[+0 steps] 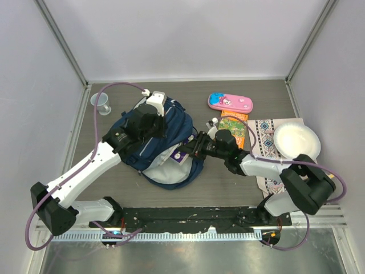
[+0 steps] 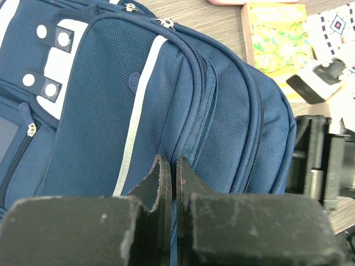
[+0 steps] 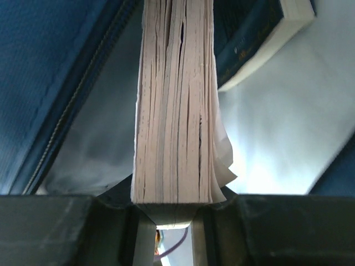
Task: Pack the student bag
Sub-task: Place the book in the student bag.
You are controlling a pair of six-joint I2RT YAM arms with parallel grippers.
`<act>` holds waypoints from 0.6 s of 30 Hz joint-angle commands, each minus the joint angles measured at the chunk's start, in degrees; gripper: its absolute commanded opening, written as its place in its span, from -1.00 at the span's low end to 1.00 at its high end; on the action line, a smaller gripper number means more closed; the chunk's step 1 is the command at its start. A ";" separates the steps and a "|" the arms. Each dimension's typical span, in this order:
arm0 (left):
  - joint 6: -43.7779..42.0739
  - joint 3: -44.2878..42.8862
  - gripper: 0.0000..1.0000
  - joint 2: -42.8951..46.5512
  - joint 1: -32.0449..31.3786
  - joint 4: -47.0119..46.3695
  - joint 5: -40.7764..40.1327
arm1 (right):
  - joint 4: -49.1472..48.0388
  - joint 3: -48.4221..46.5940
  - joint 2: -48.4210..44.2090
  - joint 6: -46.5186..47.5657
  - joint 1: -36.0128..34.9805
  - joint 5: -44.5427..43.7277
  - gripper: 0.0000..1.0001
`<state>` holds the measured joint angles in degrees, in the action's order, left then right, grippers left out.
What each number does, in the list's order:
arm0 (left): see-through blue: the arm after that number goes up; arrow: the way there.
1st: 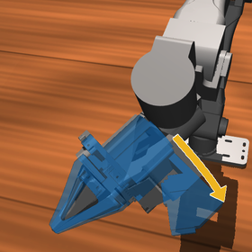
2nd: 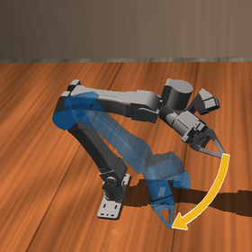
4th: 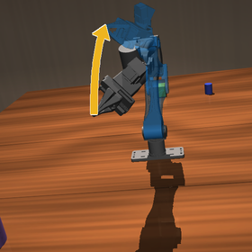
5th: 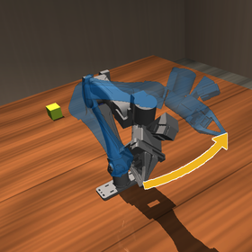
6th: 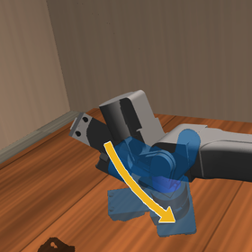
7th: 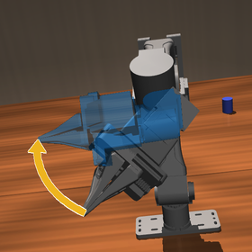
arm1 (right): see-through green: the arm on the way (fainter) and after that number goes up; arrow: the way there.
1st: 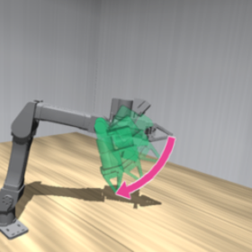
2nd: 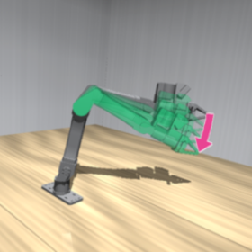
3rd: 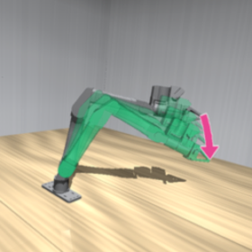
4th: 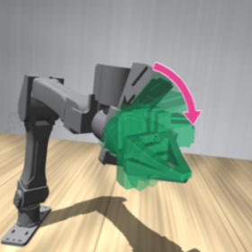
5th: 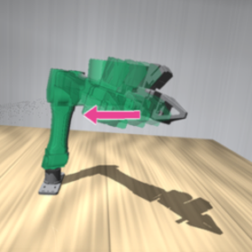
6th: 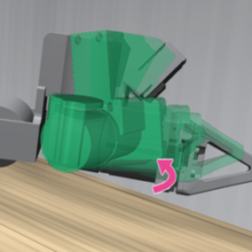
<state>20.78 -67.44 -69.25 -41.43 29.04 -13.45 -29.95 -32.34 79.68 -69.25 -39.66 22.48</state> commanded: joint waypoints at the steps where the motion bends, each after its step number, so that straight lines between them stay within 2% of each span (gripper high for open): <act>1: 4.00 -0.59 -1.00 4.13 0.21 -12.16 1.85 | -17.05 -4.48 6.86 -2.02 -1.82 -6.74 -0.98; 4: 4.71 -0.32 -1.00 4.39 0.21 -11.90 2.46 | -21.27 -5.80 13.88 -3.78 -3.40 -13.75 -0.98; 10: 5.15 0.73 -1.00 5.44 0.30 -12.16 2.29 | -26.12 -11.34 25.25 -6.77 -5.51 -15.36 -0.76; 13: 5.15 0.82 -1.00 5.44 0.30 -11.46 2.20 | -22.80 -10.82 25.62 -5.72 -5.95 -16.50 -0.33; 14: 5.15 0.82 -1.00 5.45 0.38 -11.46 2.29 | -21.65 -10.21 24.22 -5.19 -6.04 -17.03 -0.12; 16: 5.15 1.17 -1.00 5.71 0.38 -11.81 2.20 | -16.57 -8.98 22.02 -2.75 -5.96 -18.17 0.02; 17: 5.15 1.43 -1.00 5.71 0.47 -11.98 2.20 | -14.71 -8.36 21.05 -1.68 -5.96 -18.78 0.20; 18: 5.15 1.35 -1.00 5.71 0.56 -11.99 2.20 | -12.61 -7.92 19.22 -1.15 -5.96 -18.79 0.25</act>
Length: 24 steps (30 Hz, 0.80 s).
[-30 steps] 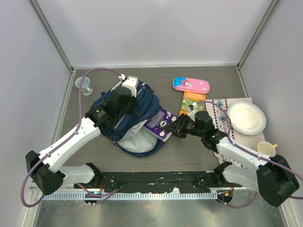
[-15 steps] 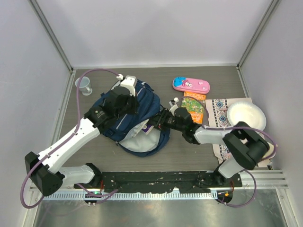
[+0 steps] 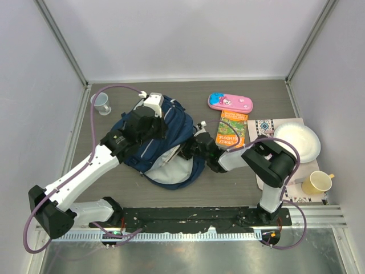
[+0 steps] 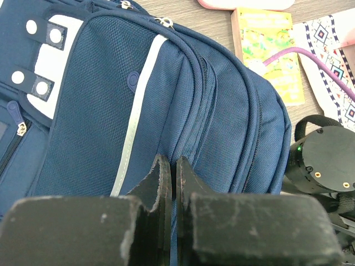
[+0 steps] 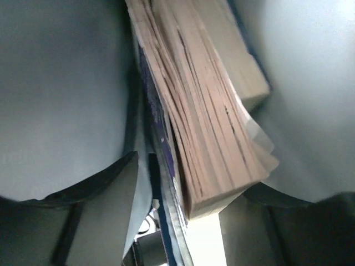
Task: Pack the student bag
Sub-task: Place the book in the student bag.
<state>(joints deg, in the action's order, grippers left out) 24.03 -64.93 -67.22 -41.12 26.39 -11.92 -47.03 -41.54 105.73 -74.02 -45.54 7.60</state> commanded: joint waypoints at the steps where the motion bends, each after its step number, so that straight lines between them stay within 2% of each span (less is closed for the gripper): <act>1: 1.81 -1.08 -1.00 3.68 0.17 -9.34 0.67 | 8.14 1.29 -7.64 5.10 -0.08 -3.64 0.29; 2: 1.81 -1.08 -1.00 3.42 0.25 -9.34 0.67 | 9.57 1.20 -8.26 6.24 -0.08 -3.29 0.36; 5: 1.81 -0.99 -1.00 3.15 0.34 -9.43 0.76 | 13.71 1.20 -9.93 8.87 -0.08 -0.22 0.42; 17: 1.63 -0.20 -1.00 3.41 0.78 -9.34 0.76 | 30.32 -1.17 -14.41 13.81 -0.16 1.11 0.43; 18: 1.63 -0.20 -1.00 3.50 0.78 -9.43 0.76 | 30.67 -1.09 -14.50 13.90 -0.08 1.45 0.38; 21: 1.72 0.06 -1.00 3.41 0.78 -9.52 0.85 | 29.89 -0.30 -14.94 13.55 -0.08 1.20 -0.05; 22: 1.89 0.06 -1.00 3.33 0.70 -9.60 1.20 | 29.19 -0.12 -14.85 13.11 0.01 1.19 -0.38; 24: 2.07 0.32 -1.00 3.41 0.78 -9.78 1.55 | 26.13 -0.03 -14.07 12.67 0.10 2.41 -0.83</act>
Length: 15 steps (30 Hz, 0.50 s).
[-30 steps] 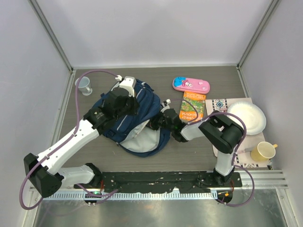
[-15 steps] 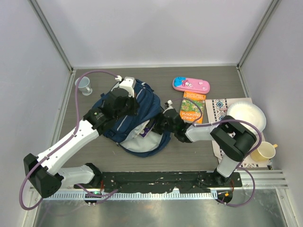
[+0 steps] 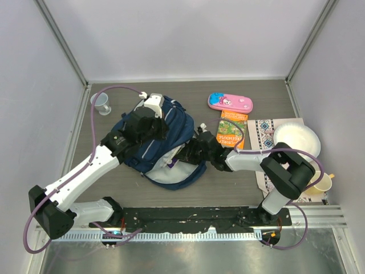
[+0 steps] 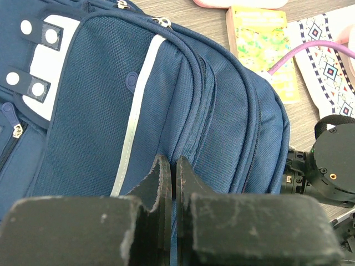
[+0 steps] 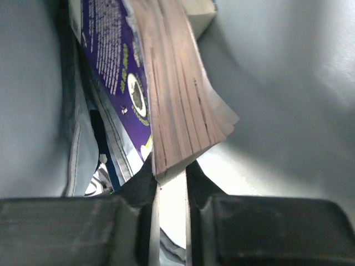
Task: Pack the student bag
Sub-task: Place the book in the student bag.
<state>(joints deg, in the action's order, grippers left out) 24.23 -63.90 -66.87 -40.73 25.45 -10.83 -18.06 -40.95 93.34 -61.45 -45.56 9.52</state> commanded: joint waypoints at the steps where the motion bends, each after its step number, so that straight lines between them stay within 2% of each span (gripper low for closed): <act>1: 1.96 -0.61 -1.00 3.06 0.39 -8.84 0.55 | -3.90 -0.80 -1.32 -0.68 0.12 0.94 -0.98; 6: 2.31 -0.52 -1.00 3.33 0.39 -8.67 1.42 | -16.01 -3.51 0.96 -5.95 0.30 2.87 -0.99; 9: 2.49 -0.44 -1.00 3.59 0.39 -8.75 1.43 | -19.36 -6.77 3.86 -8.85 0.30 -0.02 -0.99; 15: 3.54 0.35 -1.00 4.29 0.39 -9.02 1.78 | -26.57 -12.57 14.84 -15.35 0.30 -4.42 -0.98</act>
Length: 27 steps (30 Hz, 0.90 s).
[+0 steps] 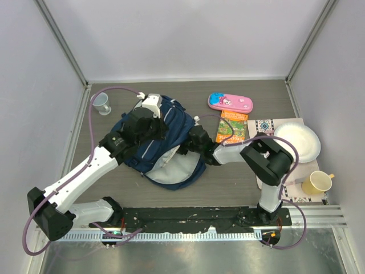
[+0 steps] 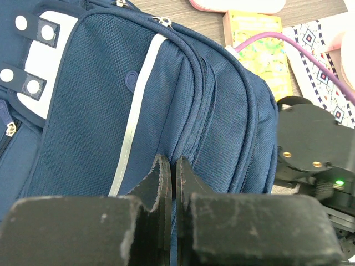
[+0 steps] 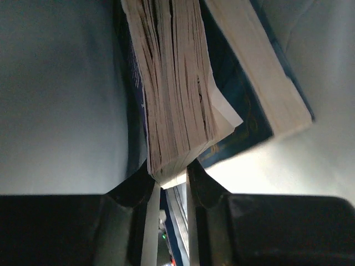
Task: Pack the student bag
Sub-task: Place the book in the student bag.
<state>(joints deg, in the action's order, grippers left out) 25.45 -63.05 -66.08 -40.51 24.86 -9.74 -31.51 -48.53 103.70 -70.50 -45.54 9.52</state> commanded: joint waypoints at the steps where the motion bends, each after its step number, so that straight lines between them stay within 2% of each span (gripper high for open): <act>1: 2.41 -0.50 -1.00 3.51 0.17 -8.34 0.68 | -13.49 -5.25 5.36 -6.58 0.28 -4.86 -0.99; 3: 2.41 -0.59 -1.00 3.51 0.17 -7.99 0.68 | -12.54 -5.52 6.16 -5.97 0.28 -4.16 -0.94; 4: 2.32 -0.67 -1.00 3.51 0.17 -7.81 0.68 | -12.00 -5.08 5.73 -5.10 0.19 -4.16 -0.71; 5: 2.32 -0.50 -1.00 3.59 0.26 -7.72 0.68 | -11.22 -3.86 4.07 -4.39 0.01 -4.51 -0.58; 6: 2.32 -0.32 -1.00 3.59 0.26 -7.81 0.51 | -9.21 -3.33 3.36 -3.60 -0.08 -5.03 -0.32; 8: 2.32 -0.06 -1.00 3.51 0.26 -8.25 0.42 | -8.40 -1.14 1.86 -1.49 0.01 -4.60 -0.16; 9: 2.32 -0.15 -1.00 3.25 0.26 -8.34 0.59 | -7.09 -0.52 0.20 -0.61 -0.08 -4.51 0.00; 12: 2.32 -0.50 -1.00 2.63 0.26 -8.51 1.12 | -5.15 1.33 -1.74 1.41 -0.08 -3.20 0.21; 18: 2.23 -0.67 -1.00 1.84 0.26 -8.69 1.56 | 0.82 2.92 -5.70 5.45 -0.08 -2.31 0.34; 23: 2.15 0.11 -1.00 2.36 0.34 -8.34 0.77 | 12.84 4.41 -14.39 12.13 -0.16 -5.73 0.36; 27: 1.97 0.99 -1.00 2.71 0.35 -7.99 0.07 | 18.14 7.92 -23.26 16.87 -0.08 -9.25 0.39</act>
<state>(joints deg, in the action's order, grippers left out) 26.41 -61.84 -65.63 -40.29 23.70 -9.39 -20.10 -42.94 89.86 -60.86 -45.63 5.19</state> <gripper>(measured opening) 0.027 0.682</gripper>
